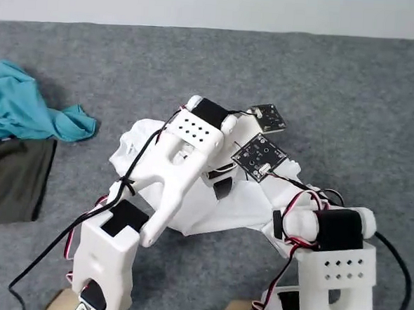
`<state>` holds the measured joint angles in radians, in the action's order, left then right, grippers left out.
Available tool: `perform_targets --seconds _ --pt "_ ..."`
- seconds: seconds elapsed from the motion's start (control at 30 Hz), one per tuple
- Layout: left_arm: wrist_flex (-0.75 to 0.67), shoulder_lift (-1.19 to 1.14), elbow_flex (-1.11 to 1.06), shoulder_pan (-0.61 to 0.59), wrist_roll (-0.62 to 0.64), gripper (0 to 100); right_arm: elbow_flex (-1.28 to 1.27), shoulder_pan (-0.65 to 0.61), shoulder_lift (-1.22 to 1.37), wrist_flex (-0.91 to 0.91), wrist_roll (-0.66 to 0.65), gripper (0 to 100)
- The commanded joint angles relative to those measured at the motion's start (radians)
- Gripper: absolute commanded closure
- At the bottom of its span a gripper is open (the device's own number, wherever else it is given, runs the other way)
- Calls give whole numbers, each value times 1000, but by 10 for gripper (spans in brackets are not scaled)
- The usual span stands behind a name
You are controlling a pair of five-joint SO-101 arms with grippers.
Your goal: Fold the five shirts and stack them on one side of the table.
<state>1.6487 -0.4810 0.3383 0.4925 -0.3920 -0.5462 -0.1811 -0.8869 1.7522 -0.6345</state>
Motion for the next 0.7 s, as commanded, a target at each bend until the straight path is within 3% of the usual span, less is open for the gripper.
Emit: perform_targets --seconds 0.0,0.57,0.67 --pt "23 5 45 9 -2 760 5 8 -22 21 -3 987" --pt "-75 -121 53 3 -2 765 5 8 -18 21 -2 988" --pt "-92 -123 47 0 -2 806 5 8 -21 21 -2 988"
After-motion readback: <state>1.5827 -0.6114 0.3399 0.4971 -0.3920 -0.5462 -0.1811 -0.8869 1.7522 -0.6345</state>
